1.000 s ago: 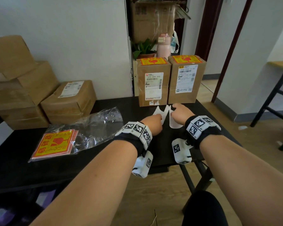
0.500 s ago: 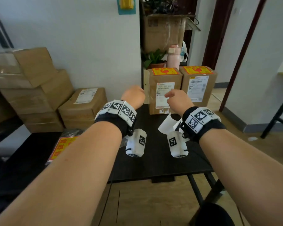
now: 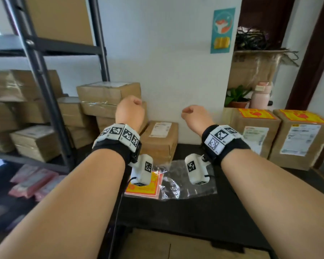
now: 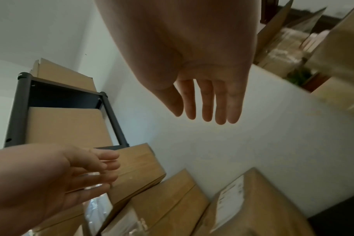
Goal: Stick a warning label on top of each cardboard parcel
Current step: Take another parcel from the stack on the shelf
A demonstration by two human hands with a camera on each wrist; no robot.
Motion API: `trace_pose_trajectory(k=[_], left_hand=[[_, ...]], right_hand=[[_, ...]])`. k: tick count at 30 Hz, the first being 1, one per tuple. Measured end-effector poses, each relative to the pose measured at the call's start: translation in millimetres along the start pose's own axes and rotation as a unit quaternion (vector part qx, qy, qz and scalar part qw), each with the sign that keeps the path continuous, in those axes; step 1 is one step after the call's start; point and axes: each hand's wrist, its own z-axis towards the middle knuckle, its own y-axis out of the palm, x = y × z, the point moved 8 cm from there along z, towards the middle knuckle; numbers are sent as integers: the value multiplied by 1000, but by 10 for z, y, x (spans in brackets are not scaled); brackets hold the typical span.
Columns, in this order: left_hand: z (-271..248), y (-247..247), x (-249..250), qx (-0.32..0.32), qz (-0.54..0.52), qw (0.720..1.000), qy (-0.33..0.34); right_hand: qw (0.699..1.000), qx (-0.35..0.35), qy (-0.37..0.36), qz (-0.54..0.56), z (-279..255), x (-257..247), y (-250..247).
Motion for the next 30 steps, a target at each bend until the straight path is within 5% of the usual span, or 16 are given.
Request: trace_pose_trajectory(k=[11, 21, 30], left_hand=[[344, -860, -436, 191, 6, 982, 6], [781, -646, -853, 15, 10, 991, -129], [891, -574, -941, 11, -27, 988, -151]], right_hand=[[996, -41, -39, 68, 322, -1016, 761], [993, -85, -61, 58, 348, -1333, 1037], [992, -79, -47, 86, 390, -1308, 1052]])
